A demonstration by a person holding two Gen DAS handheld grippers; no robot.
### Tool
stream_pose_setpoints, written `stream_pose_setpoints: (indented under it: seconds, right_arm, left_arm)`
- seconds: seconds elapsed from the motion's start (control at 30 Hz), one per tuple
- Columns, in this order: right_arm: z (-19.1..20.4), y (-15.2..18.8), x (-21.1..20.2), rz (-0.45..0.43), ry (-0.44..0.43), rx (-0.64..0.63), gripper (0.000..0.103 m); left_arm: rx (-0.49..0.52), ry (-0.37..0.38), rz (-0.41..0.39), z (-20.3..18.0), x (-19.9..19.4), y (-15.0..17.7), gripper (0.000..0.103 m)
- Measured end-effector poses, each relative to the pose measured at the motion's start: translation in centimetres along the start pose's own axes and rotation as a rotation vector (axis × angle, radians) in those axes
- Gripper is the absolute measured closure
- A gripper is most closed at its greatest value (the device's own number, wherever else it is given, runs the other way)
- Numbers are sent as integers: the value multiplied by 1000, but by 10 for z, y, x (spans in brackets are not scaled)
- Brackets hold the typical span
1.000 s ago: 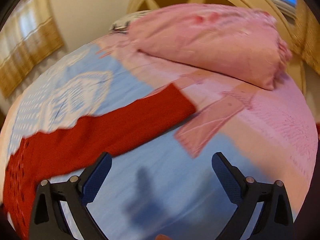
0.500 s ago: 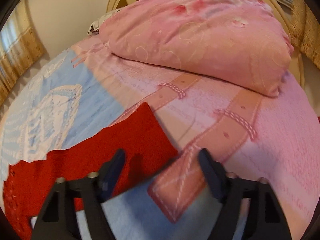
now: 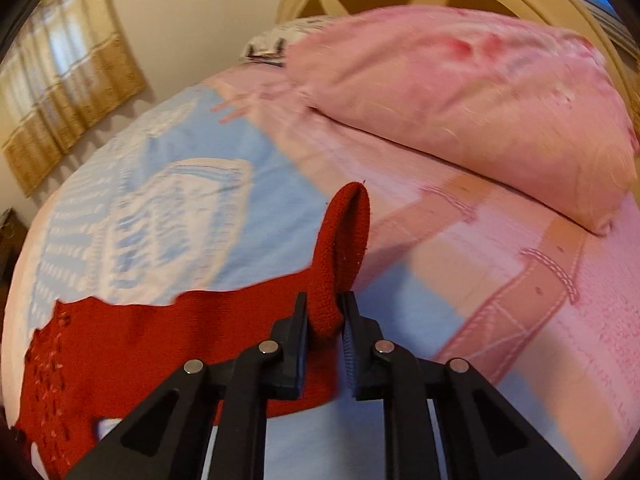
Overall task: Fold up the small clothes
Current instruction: 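Move the right tool to the sleeve cuff and close on it, then carry the held sleeve across the sweater body and open the right tool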
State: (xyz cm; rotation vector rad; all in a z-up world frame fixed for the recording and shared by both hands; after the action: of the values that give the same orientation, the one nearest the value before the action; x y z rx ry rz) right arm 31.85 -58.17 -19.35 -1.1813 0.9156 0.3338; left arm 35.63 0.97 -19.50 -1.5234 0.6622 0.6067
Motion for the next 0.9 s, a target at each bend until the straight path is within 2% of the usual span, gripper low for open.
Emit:
stream_pose_setpoints:
  seconds: [0.23, 0.5, 0.9]
  right_arm:
    - [62, -12, -30, -49, -73, -90, 89]
    - [162, -21, -68, -99, -185, -213, 90]
    - [299, -2, -97, -127, -320, -376, 90]
  left_arm:
    - [-15, 7, -20, 4, -10, -2, 0]
    - [-21, 15, -23, 9, -14, -1, 0]
    - [-37, 22, -35, 22, -20, 5, 0]
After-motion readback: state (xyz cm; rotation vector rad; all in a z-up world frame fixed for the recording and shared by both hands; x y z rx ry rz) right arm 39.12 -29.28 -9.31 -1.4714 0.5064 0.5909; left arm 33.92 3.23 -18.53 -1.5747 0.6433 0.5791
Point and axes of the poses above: each gripper's, at about its wrist camera, not at the fingertips, and x roughly the way its jaws point, z to its left, y to its underside, the point moved 10 cm from there along x, roughly the way its jaws point, and after that the axes turned 6 degrees about -x, right-handed, at the moved point
